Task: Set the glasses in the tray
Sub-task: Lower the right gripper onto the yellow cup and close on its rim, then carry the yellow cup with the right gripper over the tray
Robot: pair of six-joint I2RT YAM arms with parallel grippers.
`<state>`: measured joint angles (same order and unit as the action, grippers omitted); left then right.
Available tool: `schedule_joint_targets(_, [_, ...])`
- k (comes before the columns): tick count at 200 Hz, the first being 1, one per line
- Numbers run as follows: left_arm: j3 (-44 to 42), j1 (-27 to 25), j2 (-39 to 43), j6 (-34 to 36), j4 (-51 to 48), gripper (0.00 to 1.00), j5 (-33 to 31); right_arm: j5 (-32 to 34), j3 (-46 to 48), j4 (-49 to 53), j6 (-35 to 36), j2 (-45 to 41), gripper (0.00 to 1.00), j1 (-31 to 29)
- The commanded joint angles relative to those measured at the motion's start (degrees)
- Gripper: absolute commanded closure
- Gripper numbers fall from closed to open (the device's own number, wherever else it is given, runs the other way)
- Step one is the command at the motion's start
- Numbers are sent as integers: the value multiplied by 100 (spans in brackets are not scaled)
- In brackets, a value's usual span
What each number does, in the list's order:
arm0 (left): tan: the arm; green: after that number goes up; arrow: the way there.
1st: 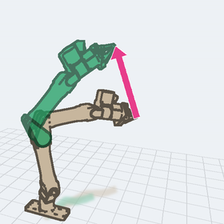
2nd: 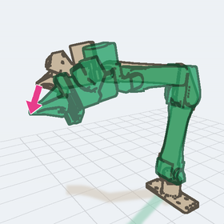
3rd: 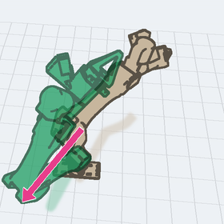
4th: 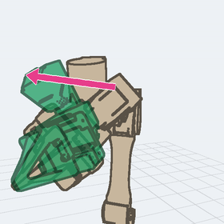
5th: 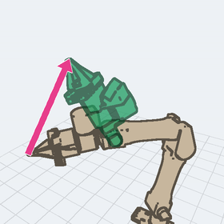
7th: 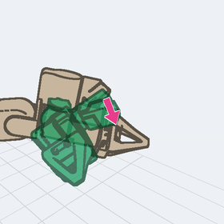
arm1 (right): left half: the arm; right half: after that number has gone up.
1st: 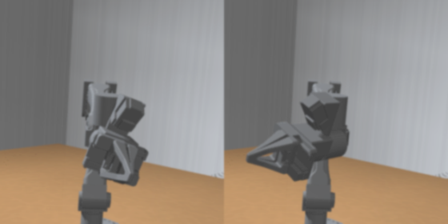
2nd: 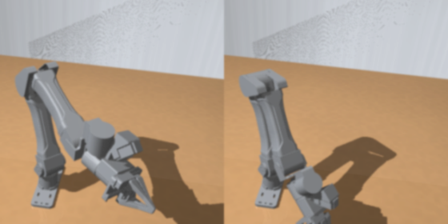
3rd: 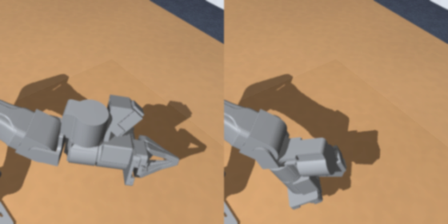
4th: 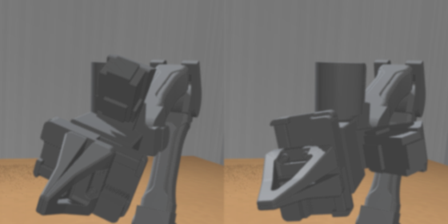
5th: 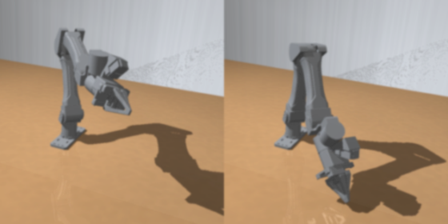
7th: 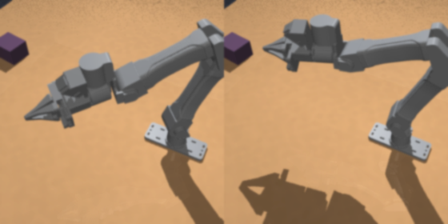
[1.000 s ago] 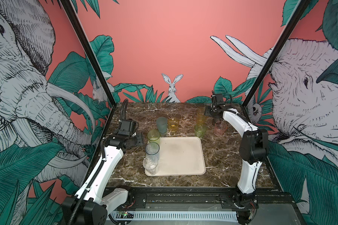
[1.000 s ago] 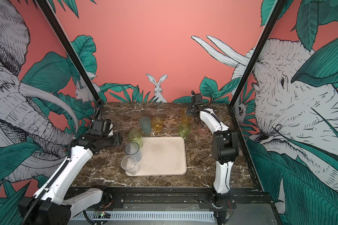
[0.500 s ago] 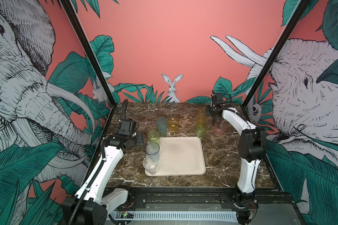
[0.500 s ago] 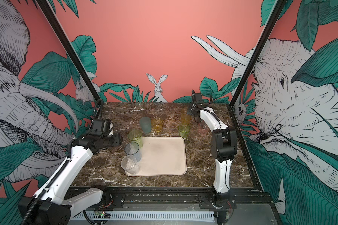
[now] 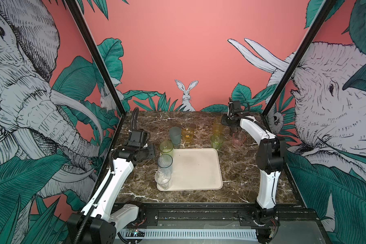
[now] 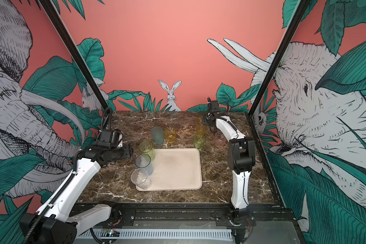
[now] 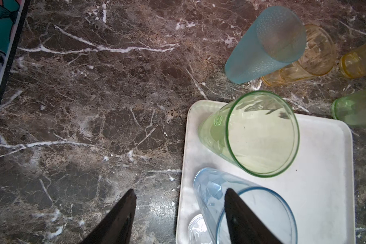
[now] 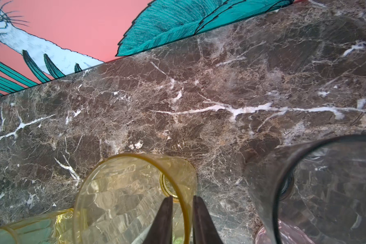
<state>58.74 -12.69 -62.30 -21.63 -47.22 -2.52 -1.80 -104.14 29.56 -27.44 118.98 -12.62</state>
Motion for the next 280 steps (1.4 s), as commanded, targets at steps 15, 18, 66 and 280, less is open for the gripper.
schedule_joint_targets(15, [41, 38, -6, -61, -25, 32, 30, -45, -193, 83, 72, 169, 85, 27])
schedule_joint_targets(18, [35, 38, -6, -61, -24, 32, 27, -48, -209, 86, 77, 184, 86, 24])
schedule_joint_targets(66, [2, 32, 7, -63, -48, 32, 24, -90, -381, 175, 107, 255, 93, 29])
schedule_joint_targets(280, [-73, 36, 9, -77, 0, 32, -44, -504, -608, 1563, 544, -1569, 100, -428])
